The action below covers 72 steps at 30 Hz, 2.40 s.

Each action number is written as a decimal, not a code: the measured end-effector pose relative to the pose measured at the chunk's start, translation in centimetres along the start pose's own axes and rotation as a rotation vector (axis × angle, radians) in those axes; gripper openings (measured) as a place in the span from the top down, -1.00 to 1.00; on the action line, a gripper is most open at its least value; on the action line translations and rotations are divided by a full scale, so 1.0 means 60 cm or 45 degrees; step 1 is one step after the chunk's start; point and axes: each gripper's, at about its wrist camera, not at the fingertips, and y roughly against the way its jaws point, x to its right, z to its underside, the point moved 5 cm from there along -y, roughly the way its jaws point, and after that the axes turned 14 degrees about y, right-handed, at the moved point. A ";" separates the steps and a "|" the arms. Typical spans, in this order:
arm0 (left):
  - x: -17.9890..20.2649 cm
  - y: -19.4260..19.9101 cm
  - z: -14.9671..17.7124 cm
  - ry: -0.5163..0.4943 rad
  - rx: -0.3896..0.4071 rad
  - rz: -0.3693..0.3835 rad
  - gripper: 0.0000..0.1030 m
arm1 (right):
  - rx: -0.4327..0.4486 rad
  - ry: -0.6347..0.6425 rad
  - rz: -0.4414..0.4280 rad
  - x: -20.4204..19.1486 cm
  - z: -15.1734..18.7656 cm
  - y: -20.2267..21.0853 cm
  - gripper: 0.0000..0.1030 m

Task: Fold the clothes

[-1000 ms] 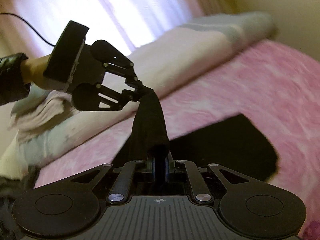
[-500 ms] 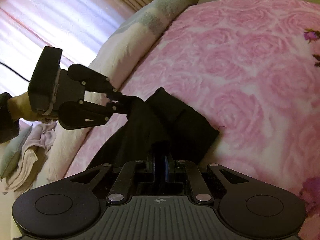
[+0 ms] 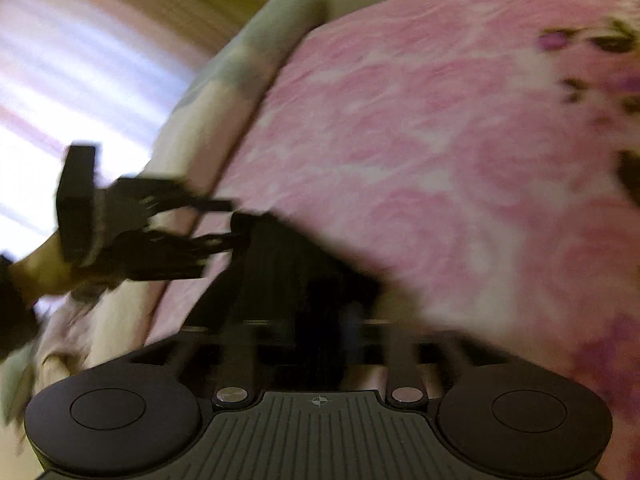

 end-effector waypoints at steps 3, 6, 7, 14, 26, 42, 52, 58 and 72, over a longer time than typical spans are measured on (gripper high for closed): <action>-0.034 0.047 0.015 0.071 0.035 -0.070 0.37 | 0.026 0.025 0.039 -0.003 -0.002 0.012 -0.09; -0.044 0.089 0.023 0.218 0.092 0.005 0.68 | 0.053 0.050 0.078 -0.005 -0.005 0.024 -0.08; -0.038 0.090 0.024 0.252 0.095 0.044 0.68 | 0.056 0.082 0.056 -0.016 -0.008 0.022 -0.08; 0.018 -0.020 0.018 0.301 0.031 0.144 0.67 | -0.057 0.423 -0.046 -0.071 -0.008 -0.081 -0.05; 0.003 -0.017 0.009 0.360 0.081 0.069 0.60 | -0.121 0.380 0.138 0.039 -0.013 -0.073 0.09; 0.004 0.126 0.327 0.957 -0.119 -0.106 0.29 | -0.193 0.363 -0.012 -0.039 0.050 -0.079 0.09; 0.020 0.207 0.462 1.113 -0.089 -0.188 0.35 | -0.276 0.099 -0.002 -0.098 0.146 0.023 -0.68; 0.077 0.257 0.525 0.954 -0.066 -0.229 0.32 | -0.419 -0.149 -0.141 -0.189 0.277 -0.006 -0.68; 0.237 0.259 0.546 -0.067 0.066 -0.369 -0.24 | -0.437 -0.512 -0.125 -0.226 0.334 -0.105 0.57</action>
